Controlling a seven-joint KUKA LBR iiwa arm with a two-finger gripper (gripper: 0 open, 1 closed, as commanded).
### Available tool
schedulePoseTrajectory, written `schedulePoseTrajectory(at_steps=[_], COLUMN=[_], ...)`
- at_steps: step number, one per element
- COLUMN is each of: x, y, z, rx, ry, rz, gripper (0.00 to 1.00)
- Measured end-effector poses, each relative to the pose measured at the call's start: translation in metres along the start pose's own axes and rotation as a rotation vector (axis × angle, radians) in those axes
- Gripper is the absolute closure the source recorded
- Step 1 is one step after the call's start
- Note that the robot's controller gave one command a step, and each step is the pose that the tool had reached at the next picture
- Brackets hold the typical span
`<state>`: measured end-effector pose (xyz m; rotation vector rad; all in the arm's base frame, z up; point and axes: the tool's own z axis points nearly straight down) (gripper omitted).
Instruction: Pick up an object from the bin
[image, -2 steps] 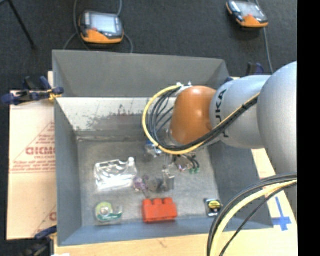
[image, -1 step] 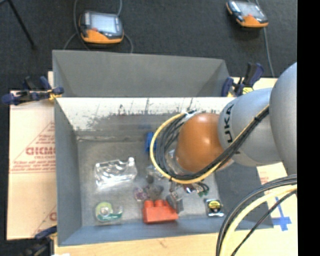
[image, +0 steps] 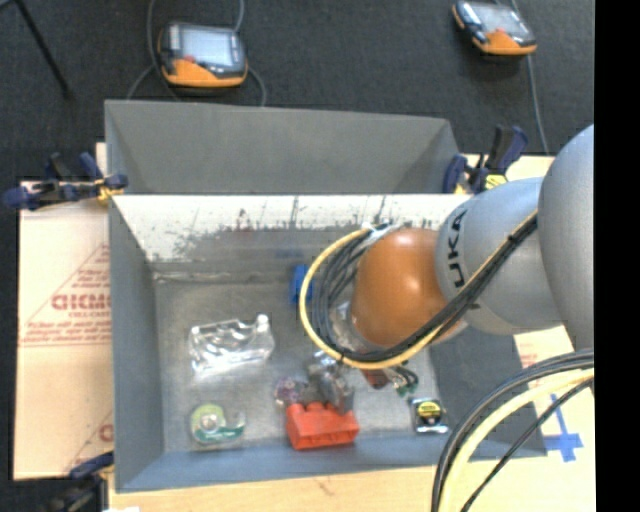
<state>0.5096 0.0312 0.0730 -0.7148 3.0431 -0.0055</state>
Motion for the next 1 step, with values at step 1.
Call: schedulePoseTrajectory(at_steps=[1], x=[-0.0151], y=[-0.0150], z=[-0.1698], rx=[-0.003], ry=[0.005], rz=[-0.283], gripper=[1.00])
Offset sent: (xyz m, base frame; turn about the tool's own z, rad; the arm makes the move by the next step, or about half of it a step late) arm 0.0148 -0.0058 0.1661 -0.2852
